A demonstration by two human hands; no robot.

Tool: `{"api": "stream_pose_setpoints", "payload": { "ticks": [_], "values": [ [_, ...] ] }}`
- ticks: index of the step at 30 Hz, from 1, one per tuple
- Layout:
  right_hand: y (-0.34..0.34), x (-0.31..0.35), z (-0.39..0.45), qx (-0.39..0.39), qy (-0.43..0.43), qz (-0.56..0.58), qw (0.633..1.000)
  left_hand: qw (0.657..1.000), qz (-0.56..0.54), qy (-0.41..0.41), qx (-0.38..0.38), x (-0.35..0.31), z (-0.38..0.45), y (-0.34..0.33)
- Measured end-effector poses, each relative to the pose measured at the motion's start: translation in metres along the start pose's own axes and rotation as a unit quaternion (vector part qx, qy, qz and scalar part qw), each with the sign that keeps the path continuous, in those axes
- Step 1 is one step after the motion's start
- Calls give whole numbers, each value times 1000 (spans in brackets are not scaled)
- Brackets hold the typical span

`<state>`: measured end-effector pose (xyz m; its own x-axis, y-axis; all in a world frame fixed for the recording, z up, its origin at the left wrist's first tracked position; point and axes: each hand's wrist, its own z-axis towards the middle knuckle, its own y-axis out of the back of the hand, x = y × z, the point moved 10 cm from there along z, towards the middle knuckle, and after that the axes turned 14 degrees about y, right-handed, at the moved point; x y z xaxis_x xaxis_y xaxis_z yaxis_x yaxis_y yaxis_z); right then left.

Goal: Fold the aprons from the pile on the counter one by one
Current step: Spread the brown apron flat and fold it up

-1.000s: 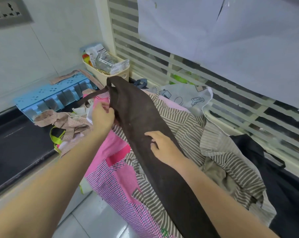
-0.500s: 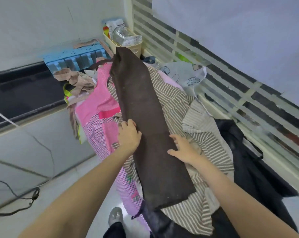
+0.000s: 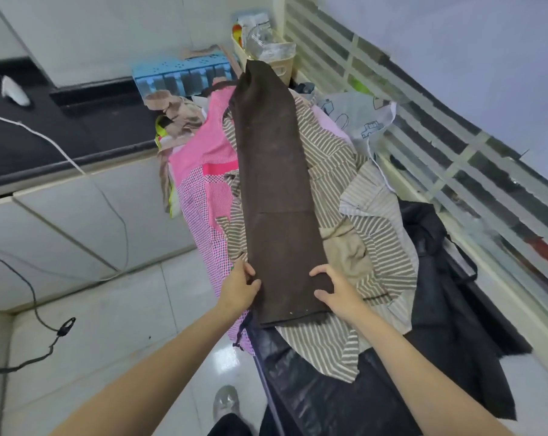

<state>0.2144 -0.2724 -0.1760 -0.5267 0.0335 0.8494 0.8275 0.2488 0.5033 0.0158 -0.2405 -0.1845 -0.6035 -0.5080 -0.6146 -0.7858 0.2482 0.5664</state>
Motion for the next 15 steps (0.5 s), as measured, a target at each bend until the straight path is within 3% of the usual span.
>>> {"api": "stream_pose_setpoints", "payload": {
  "ticks": [4, 8, 11, 15],
  "values": [
    [-5, 0, -14, 21, 15, -85, 996, 999, 36, 19, -16, 18, -9, 2],
    [-2, 9, -31, 27, 47, -162, 985, 998, -3, 54, -21, 29, -18, -1],
    [-17, 12, -40, 114, 78, -263, 955, 999, 40, 0, -20, 16, -29, -4],
    [-18, 28, -40, 89, 111, -401, 905, 989, 139, -56, 13, 6, -47, -19]
  ]
}}
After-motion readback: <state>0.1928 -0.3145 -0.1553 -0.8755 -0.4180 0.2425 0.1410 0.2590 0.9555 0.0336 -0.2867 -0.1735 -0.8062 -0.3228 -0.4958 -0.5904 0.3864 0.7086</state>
